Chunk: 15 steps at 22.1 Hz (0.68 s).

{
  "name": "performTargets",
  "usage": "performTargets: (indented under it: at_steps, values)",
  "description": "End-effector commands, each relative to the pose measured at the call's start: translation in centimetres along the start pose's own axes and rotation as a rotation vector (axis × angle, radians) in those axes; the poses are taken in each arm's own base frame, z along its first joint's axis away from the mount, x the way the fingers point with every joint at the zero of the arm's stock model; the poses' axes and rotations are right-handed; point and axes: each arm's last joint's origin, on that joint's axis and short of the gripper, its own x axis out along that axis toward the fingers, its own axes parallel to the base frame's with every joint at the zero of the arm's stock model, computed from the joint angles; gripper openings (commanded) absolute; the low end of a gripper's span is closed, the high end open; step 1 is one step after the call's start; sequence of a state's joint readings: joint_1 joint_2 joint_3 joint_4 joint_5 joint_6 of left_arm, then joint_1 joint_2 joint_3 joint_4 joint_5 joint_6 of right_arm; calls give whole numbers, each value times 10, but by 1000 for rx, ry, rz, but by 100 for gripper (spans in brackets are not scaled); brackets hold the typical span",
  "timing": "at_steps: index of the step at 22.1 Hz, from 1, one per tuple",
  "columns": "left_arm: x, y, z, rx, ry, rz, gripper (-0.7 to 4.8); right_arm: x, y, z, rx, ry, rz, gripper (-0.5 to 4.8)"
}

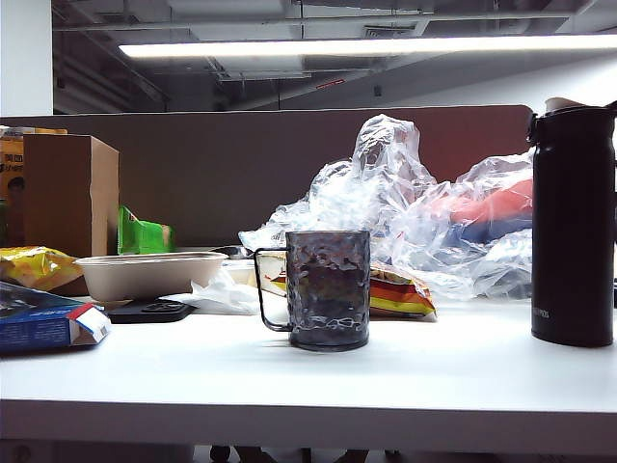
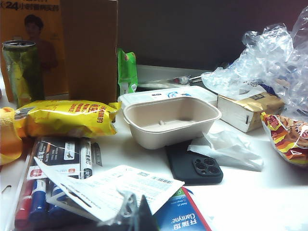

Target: Pick up the black thermos, pour some water into the cup, then place the black thermos back on the table.

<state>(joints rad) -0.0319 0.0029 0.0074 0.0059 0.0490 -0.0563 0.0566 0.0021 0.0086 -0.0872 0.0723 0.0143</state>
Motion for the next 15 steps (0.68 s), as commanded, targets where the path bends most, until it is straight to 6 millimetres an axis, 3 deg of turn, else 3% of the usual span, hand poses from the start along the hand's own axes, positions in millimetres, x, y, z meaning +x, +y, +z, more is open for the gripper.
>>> performTargets:
  at_steps: [1, 5, 6, 7, 8, 9, 11, 12, 15]
  values:
    - [0, 0, 1, 4, -10, 3, -5, 0, 0, 1, 6, -15, -2, 8]
    - [0, 0, 1, 4, -9, 4, -5, 0, 0, 1, 5, -13, -2, 8]
    - [0, 0, 1, 3, -10, 4, -3, 0, 0, 1, 7, -15, -2, 19]
    - [0, 0, 2, -7, -12, 4, 35, 0, 0, 2, 17, -19, -1, 64]
    - [0, 0, 3, -64, -17, 4, 318, -2, 0, 10, 59, -39, 7, 341]
    - [-1, 0, 5, -107, -21, 4, 479, -4, 0, 15, 79, -56, 10, 463]
    - [-3, -1, 16, -195, -53, -2, 479, -12, 0, 40, 92, -130, 11, 479]
    - [-6, -3, 28, -209, -85, -47, 479, -20, 0, 60, 95, -191, 15, 479]
    - [-13, -9, 51, -190, -124, -212, 479, -35, 0, 93, 16, -273, 52, 479]
